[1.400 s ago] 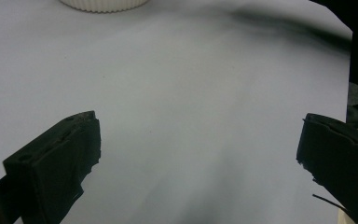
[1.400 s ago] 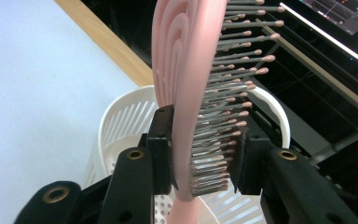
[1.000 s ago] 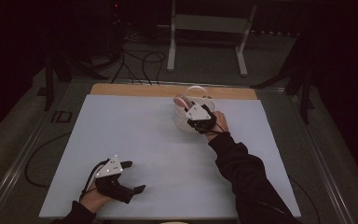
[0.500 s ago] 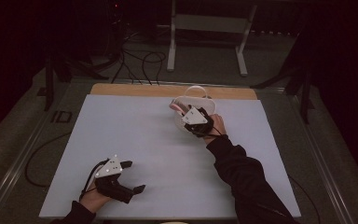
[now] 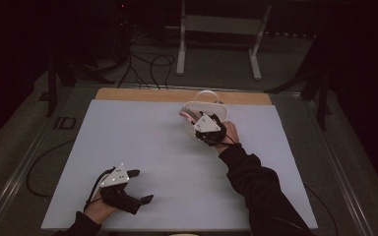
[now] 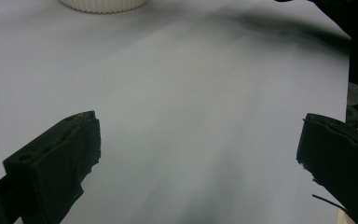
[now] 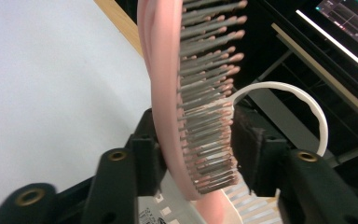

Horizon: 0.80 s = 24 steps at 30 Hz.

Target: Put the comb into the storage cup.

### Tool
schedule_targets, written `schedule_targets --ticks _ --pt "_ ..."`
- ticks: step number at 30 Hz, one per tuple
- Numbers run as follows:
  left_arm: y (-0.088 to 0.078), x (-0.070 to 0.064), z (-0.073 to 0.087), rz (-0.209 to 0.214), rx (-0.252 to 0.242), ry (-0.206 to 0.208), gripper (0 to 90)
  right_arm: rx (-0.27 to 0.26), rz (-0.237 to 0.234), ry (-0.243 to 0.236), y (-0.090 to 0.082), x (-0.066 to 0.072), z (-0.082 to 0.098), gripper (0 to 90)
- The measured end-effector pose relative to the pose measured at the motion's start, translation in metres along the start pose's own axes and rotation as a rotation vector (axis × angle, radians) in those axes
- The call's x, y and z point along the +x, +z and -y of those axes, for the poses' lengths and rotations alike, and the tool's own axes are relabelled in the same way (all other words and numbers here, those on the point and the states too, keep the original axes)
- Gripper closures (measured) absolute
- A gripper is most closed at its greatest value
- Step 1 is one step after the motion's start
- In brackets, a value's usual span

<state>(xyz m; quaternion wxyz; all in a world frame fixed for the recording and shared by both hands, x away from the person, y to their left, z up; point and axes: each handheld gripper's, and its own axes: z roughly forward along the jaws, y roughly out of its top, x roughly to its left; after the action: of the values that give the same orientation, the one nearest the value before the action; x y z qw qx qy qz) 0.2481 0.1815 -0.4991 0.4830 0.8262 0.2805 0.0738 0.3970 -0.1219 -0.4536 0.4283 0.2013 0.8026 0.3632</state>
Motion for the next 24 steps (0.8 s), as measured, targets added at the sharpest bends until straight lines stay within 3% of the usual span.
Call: schedule_targets --ticks 3,13,18,24 --pt "0.000 0.000 0.000 0.000 0.000 0.001 0.0 0.000 -0.009 0.009 0.000 -0.001 -0.001 50.1" --pt "0.000 0.000 0.000 0.001 0.000 0.002 0.0 -0.031 -0.048 0.070 -0.007 -0.006 -0.004 14.7" --pt "0.000 0.000 0.000 0.001 0.002 0.004 0.0 -0.016 -0.082 0.094 -0.009 -0.006 -0.007 8.9" --pt "0.000 0.000 0.000 0.001 0.005 0.006 0.0 -0.015 -0.175 0.181 -0.012 -0.012 -0.009 7.5"
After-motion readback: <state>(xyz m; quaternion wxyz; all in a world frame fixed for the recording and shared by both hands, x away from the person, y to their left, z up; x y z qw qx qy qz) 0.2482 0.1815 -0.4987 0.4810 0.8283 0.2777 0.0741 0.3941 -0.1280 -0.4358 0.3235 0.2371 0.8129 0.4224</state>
